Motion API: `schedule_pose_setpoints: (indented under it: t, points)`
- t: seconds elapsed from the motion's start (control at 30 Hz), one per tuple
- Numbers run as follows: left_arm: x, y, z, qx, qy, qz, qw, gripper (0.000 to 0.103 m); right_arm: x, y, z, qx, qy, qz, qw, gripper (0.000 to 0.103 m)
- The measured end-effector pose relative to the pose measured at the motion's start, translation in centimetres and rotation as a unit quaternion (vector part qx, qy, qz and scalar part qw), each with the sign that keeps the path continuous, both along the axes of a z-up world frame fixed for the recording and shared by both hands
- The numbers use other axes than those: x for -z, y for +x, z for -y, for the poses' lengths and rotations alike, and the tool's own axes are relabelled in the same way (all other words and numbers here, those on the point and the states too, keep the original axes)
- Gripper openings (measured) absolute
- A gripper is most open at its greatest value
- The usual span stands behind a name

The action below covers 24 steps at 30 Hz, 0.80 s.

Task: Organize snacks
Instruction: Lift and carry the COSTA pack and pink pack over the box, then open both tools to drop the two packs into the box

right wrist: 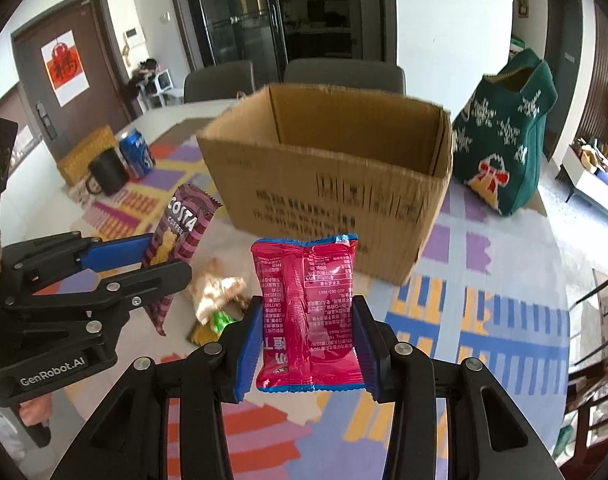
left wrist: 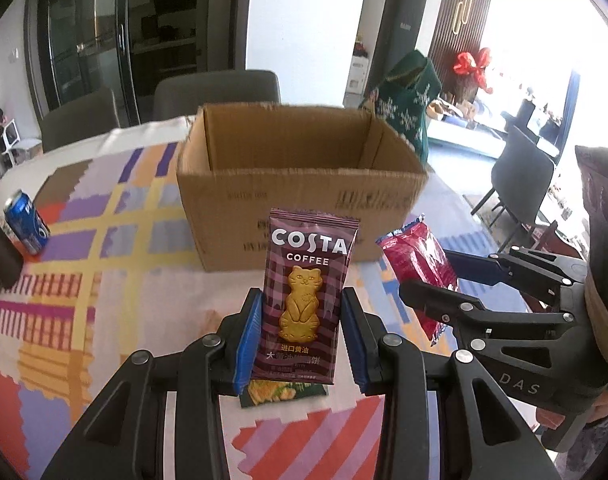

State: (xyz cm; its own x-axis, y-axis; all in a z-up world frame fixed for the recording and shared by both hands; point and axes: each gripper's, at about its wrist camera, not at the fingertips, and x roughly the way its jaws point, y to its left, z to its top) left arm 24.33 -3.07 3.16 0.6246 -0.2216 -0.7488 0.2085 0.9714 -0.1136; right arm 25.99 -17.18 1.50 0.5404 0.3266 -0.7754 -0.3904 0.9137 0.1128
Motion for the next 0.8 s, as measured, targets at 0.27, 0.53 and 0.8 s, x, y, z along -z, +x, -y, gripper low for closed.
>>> schedule_pose_setpoints:
  t: [0.27,0.53,0.8]
  points:
    - [-2.7,1.5,-0.4,-0.006,-0.005,0.031,0.9995,0.038,-2.6,1.3,-0.3,0.011,0.021,0.032,0.999,0.043]
    - [-4.3,3.8,-1.2,-0.014,-0.006,0.047,0.9988,0.038,-4.7,2.9,-0.7,0.015,0.034,0.056,0.998,0.043]
    - [-5.3,6.4,-1.5,-0.015,-0.008,0.053,0.9984,0.038,-5.8,5.1,-1.0,0.021,0.027,0.07,0.997,0.043]
